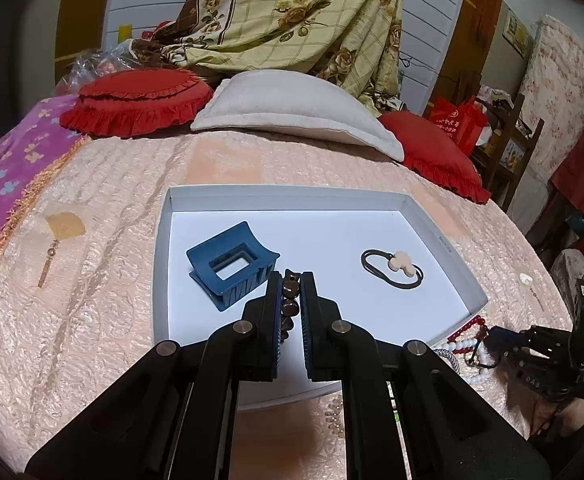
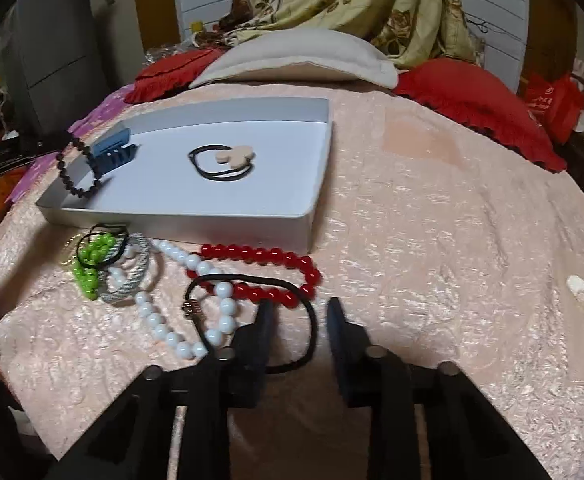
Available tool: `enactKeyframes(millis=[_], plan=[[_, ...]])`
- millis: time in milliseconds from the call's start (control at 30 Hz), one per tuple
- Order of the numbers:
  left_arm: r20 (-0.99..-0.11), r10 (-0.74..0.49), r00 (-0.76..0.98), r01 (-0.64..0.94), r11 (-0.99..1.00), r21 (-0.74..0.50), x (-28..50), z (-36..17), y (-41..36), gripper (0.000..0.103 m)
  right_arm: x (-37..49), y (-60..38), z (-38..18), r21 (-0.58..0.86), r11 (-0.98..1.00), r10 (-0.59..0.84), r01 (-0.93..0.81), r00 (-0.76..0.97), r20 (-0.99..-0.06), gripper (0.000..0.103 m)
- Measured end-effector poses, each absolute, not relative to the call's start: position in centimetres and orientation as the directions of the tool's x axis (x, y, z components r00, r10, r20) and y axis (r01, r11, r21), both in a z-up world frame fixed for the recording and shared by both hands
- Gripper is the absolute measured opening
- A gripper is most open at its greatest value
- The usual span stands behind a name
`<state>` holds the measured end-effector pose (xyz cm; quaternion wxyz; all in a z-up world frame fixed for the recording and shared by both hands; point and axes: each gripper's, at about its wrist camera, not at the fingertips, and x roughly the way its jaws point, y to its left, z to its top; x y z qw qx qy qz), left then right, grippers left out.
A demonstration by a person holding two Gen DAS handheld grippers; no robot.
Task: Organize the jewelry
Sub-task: 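Lower the bracelet into the tray and open the left gripper while the right places the hair tie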
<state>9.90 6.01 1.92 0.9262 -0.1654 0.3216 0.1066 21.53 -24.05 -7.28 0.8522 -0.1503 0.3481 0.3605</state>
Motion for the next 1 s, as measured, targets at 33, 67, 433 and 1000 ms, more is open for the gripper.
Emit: enactKeyframes(millis=[33, 67, 433, 1000], plan=[[-0.631, 0.092, 0.77, -0.305, 0.922, -0.238, 9.9, 1.9, 6.0, 0.007, 21.7, -24.2, -7.3, -0.01, 0.701, 0.502, -0.713, 0.504, -0.703, 0.003], [-0.632, 0.091, 0.77, -0.305, 0.922, -0.239, 9.9, 1.9, 6.0, 0.007, 21.8, -24.4, -7.2, -0.011, 0.708, 0.496, -0.706, 0.507, -0.705, 0.003], [-0.623, 0.091, 0.777, -0.312, 0.915, -0.255, 9.7, 2.1, 6.2, 0.007, 19.2, -25.1, -1.5, 0.086, 0.668, 0.658, -0.739, 0.533, -0.533, 0.003], [-0.617, -0.037, 0.786, -0.27, 0.878, -0.396, 10.7, 1.6, 6.8, 0.007, 24.3, -15.2, 0.1, 0.321, 0.599, 0.755, -0.734, 0.382, -0.533, 0.003]])
